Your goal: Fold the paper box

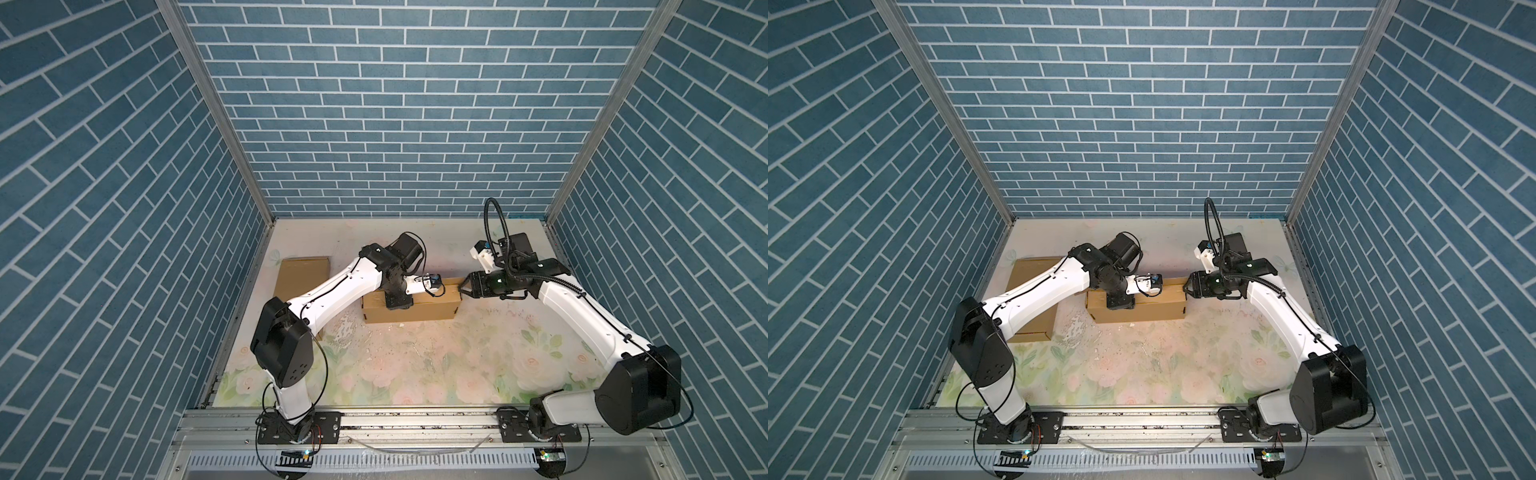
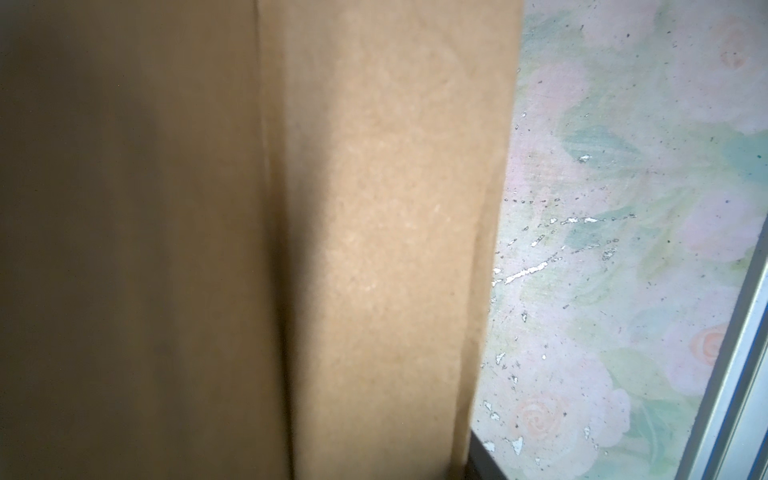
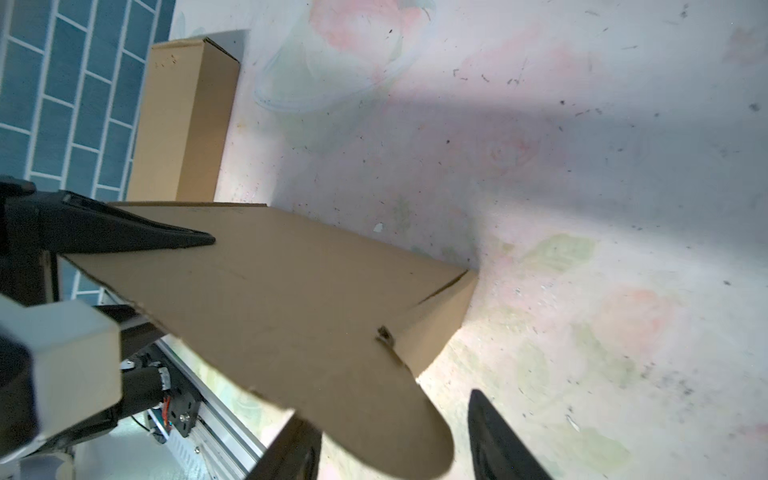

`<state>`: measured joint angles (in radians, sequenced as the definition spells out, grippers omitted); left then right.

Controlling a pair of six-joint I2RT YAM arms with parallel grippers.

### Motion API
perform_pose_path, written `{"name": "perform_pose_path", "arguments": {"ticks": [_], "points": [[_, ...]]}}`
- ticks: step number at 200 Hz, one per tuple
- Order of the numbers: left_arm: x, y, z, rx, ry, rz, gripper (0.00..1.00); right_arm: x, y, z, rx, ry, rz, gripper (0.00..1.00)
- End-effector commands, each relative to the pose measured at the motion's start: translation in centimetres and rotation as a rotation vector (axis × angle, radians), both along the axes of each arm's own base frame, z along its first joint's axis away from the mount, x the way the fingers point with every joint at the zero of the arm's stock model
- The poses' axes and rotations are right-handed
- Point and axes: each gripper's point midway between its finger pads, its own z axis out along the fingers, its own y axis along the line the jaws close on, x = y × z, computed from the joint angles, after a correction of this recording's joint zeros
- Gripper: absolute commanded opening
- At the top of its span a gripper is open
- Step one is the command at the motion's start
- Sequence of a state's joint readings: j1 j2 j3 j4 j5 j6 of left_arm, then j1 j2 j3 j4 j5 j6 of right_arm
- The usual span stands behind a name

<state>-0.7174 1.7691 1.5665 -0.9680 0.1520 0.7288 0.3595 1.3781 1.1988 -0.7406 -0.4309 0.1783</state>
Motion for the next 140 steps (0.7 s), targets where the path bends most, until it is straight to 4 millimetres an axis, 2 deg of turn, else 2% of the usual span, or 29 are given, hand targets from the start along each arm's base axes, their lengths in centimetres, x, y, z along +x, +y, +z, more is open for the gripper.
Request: {"name": "perform_pose_path", "arguments": {"ticks": [1,79,140], "points": [[-0.5,0.6,-3.1,0.053,0.081,0.004,0.49,-0.4,-1.5,1.7,-0.109,-0.059,0.045,0.54],[-0.3,0.2,-3.3,0.047,0.088,0.008,0.49,0.0,-0.3,1.9,-0.127,-0.071,0.096,0.32],[-0.3,0.2,-3.2,0.046,0.089,0.008,0.48,-0.1,0.7,2.1,-0.135,-0.063,0.133,0.19]]}}
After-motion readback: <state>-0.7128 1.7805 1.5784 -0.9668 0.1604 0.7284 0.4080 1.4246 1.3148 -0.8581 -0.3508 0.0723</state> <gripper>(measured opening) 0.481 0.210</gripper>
